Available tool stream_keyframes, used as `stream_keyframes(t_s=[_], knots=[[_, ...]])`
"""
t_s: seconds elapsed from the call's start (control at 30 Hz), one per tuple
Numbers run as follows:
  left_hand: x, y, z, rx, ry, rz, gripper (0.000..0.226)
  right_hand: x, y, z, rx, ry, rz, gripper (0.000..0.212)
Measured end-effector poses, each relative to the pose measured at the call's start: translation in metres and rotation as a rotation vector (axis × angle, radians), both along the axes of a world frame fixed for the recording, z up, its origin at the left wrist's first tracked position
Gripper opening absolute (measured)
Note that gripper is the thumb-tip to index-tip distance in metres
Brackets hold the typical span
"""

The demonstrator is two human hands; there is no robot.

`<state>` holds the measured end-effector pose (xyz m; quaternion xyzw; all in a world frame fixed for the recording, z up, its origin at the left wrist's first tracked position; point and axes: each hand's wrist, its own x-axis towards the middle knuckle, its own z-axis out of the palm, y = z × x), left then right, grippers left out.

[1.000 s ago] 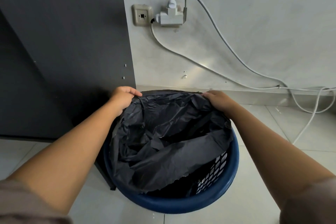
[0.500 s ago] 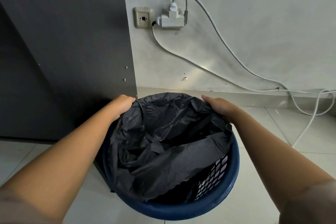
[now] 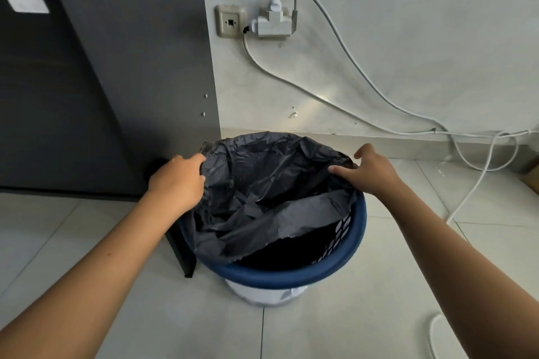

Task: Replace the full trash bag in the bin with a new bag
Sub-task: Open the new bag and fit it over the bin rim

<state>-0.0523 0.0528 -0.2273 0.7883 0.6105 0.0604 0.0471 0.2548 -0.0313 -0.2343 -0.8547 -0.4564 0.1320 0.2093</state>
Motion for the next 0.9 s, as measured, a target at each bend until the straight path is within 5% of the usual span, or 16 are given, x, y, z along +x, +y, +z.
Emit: stream_keyframes(t_s=[0.23, 0.37, 0.43, 0.53, 0.63, 0.9], knots=[[-0.01, -0.024, -0.009, 0.02, -0.323, 0.171, 0.035, 0.004, -0.019, 0.001, 0.278, 0.515, -0.252, 0.019], [-0.011, -0.036, -0.015, -0.048, -0.698, 0.286, 0.037, 0.006, -0.028, -0.008, 0.379, 0.876, -0.295, 0.032], [-0.012, -0.044, -0.017, -0.122, -0.758, 0.262, 0.042, 0.005, -0.034, -0.01, 0.373, 0.871, -0.287, 0.032], [-0.014, -0.055, -0.019, -0.143, -0.466, 0.192, 0.053, -0.001, -0.04, -0.01, 0.312, 0.733, -0.189, 0.01], [-0.016, -0.061, -0.02, -0.083, -0.437, 0.215, 0.059, -0.001, -0.04, -0.012, 0.321, 0.626, -0.188, 0.02], [-0.004, -0.066, -0.039, -0.014, -1.235, 0.404, 0.034, 0.001, -0.035, -0.033, 0.603, 1.09, -0.524, 0.029]])
